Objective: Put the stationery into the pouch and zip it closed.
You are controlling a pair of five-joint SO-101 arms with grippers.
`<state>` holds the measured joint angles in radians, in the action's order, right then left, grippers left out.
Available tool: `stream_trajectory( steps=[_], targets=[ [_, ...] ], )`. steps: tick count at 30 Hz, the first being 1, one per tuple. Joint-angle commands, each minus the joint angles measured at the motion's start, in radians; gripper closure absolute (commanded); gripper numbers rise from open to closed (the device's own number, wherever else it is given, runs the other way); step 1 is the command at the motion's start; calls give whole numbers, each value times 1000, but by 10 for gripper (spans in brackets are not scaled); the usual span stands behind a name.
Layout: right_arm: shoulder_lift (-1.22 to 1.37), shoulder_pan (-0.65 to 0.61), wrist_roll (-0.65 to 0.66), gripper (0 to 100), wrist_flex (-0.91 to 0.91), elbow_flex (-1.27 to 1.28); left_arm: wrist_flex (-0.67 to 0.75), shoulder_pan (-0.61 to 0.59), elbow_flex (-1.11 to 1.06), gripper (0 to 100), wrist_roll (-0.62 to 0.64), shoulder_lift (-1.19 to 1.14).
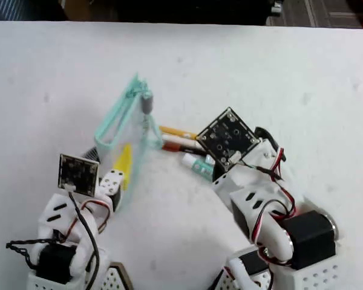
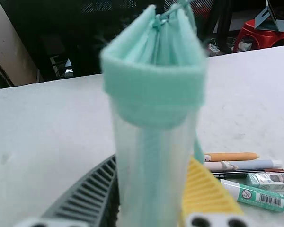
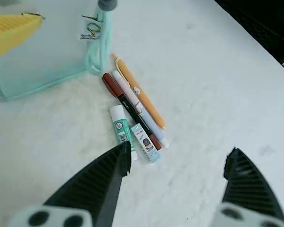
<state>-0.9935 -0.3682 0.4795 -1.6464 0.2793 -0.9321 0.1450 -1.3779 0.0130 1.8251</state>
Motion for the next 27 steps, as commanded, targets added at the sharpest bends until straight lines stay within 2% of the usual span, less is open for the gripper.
stream_trajectory(
  steps=[1, 3, 7, 9, 16, 20, 27],
  targets=[
    [-13, 13, 6, 708, 15, -6, 38, -5, 8, 819, 8, 4],
    [-15, 13, 6, 755, 15, -6, 38, -5, 6, 828, 8, 4],
    [-15, 13, 9, 930, 19, -8, 38, -5, 6, 830, 8, 4],
    [-12, 13, 25, 974, 21, -8, 38, -5, 6, 830, 8, 4],
    [-2, 15, 54, 977, 64, -5, 38, -7, 8, 831, 6, 4],
    [108, 35, 58, 977, 47, 14, 40, -28, 8, 836, 12, 4],
    [463, 173, 52, 976, 120, -23, 83, -88, 3, 979, 8, 4]
  ],
)
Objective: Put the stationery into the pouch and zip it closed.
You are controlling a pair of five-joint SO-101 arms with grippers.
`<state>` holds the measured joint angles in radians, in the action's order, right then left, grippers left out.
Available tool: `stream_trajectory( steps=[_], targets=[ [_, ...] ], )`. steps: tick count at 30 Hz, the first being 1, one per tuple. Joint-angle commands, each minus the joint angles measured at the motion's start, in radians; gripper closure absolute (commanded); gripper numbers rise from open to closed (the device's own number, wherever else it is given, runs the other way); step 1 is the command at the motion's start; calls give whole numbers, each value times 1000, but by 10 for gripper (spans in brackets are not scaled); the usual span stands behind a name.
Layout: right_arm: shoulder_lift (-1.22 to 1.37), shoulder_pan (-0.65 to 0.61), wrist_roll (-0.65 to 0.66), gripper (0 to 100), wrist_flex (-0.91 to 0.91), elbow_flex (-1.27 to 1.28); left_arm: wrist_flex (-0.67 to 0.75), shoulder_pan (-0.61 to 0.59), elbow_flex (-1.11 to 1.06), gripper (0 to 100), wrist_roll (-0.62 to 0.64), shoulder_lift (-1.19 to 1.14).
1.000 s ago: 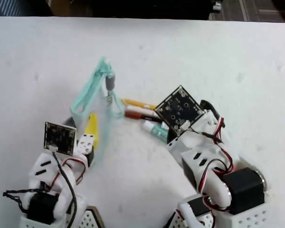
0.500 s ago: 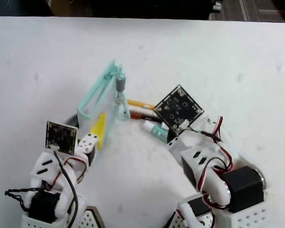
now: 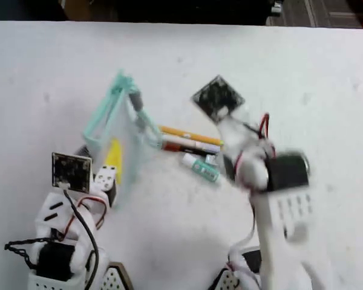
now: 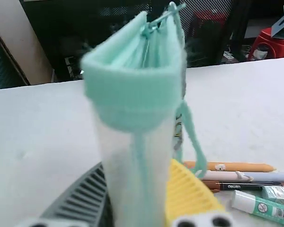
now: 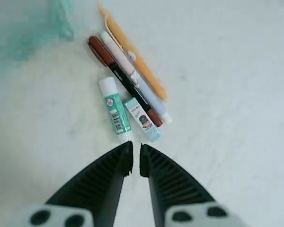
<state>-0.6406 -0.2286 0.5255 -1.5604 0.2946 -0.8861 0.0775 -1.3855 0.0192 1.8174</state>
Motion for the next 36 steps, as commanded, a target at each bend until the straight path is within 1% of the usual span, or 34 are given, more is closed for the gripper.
stream_trajectory(
  steps=[1, 3, 7, 8, 10, 14, 17, 23, 28, 36],
  targets=[
    [148, 33, 5, 974, 47, -40, 37, -21, 11, 977, 3, 12],
    [199, 28, 5, 939, 74, -35, 35, -21, 11, 972, 6, 12],
    [254, -13, 6, 813, 179, -35, 35, -21, 11, 972, 6, 12],
    [265, -35, 12, 798, 214, -35, 35, -21, 11, 972, 6, 12],
    [300, -74, 12, 810, 282, -34, 34, -22, 11, 972, 5, 12],
    [420, -137, 12, 876, 367, -40, 34, -39, 11, 972, 3, 12],
    [518, -147, 12, 882, 438, -40, 38, -96, 12, 972, 8, 12],
    [662, -159, 14, 882, 588, -41, 51, -102, 9, 972, 8, 12],
    [782, -165, 14, 882, 595, -147, 51, -102, 9, 972, 8, 12],
    [969, -159, 14, 882, 542, -313, 49, -101, 9, 972, 8, 12]
  ],
)
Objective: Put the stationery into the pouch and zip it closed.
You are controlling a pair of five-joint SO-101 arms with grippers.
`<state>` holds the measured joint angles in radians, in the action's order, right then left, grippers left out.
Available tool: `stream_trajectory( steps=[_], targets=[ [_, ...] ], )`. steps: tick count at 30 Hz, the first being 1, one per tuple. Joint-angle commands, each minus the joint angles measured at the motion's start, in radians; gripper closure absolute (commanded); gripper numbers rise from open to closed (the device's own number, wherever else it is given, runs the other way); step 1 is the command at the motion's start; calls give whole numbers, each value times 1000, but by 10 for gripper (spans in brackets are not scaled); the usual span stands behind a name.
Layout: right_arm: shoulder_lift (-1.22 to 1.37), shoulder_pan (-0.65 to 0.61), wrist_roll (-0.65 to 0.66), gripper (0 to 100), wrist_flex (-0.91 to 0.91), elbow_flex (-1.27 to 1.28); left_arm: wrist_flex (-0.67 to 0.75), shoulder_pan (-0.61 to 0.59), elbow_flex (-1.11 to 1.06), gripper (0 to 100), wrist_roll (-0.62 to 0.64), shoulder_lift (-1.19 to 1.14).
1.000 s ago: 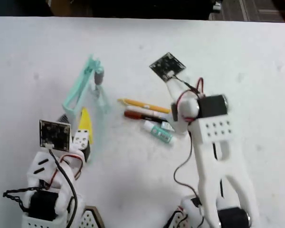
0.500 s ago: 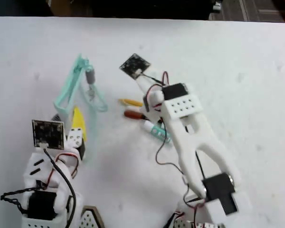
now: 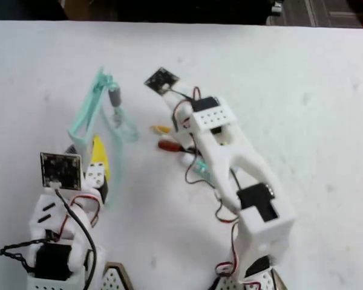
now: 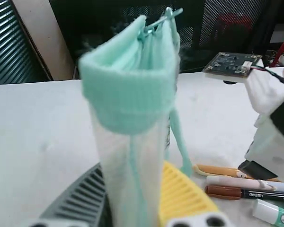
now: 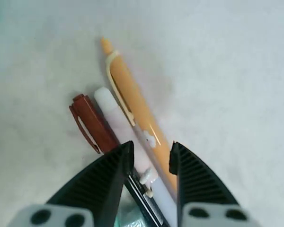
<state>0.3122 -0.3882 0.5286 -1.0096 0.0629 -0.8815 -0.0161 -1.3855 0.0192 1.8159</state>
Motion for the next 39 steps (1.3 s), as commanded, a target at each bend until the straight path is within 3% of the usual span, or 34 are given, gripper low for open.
stream_trajectory(
  steps=[1, 22, 39],
  targets=[
    [33, 2, 11, 882, -8, -95, 44, -7, 9, 972, 8, 13],
    [257, 18, 68, 885, -8, -213, 41, 22, -2, 972, 8, 13],
    [274, 30, 68, 906, -12, -229, 48, 48, -15, 972, 8, 13]
  ],
)
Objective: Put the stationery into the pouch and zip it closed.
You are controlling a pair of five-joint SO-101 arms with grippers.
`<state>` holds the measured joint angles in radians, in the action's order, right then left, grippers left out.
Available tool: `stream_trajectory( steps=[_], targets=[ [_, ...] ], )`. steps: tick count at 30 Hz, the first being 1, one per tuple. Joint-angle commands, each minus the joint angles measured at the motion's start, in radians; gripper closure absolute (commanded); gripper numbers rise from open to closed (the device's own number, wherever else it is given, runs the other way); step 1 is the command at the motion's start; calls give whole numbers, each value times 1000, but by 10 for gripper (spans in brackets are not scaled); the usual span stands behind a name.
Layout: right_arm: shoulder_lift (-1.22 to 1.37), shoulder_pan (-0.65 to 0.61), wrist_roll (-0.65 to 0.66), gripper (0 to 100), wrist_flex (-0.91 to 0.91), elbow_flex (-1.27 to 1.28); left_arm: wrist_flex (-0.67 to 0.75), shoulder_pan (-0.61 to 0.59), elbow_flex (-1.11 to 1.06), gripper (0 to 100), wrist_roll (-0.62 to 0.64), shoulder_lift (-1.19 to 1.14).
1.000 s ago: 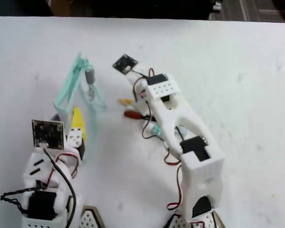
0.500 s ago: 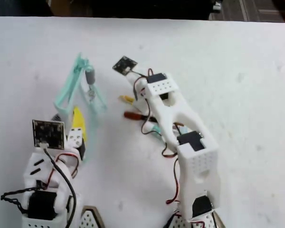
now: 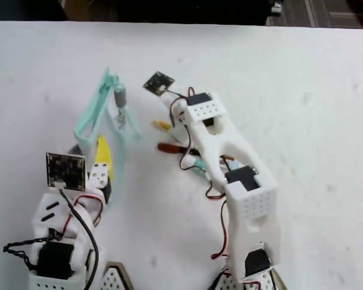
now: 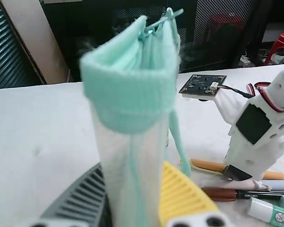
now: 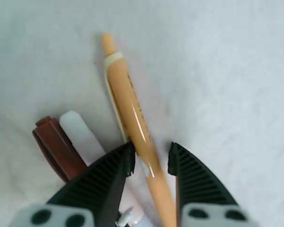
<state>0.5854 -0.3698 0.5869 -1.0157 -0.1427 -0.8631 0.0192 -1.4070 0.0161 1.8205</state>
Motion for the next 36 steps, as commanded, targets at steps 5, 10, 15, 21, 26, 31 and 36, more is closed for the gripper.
stream_trajectory(
  steps=[5, 10, 15, 21, 26, 31, 36],
  targets=[
    [1, 13, 8, 967, -5, -23, 29, 13, 6, 972, 11, 8],
    [1, 30, 6, 981, -5, -20, 29, 13, 11, 972, 11, 8],
    [1, 54, -49, 981, 1, -20, 57, 35, 9, 972, 40, 8],
    [-2, 97, -140, 981, 28, -17, 55, 99, 5, 970, 69, 8],
    [-4, 104, -152, 981, 28, -17, 49, 99, 5, 970, 69, 8],
    [-2, 105, -163, 981, 30, -17, 49, 94, 3, 972, 69, 8],
    [-1, 116, -164, 981, 30, -20, 52, 93, -6, 972, 68, 8]
  ],
)
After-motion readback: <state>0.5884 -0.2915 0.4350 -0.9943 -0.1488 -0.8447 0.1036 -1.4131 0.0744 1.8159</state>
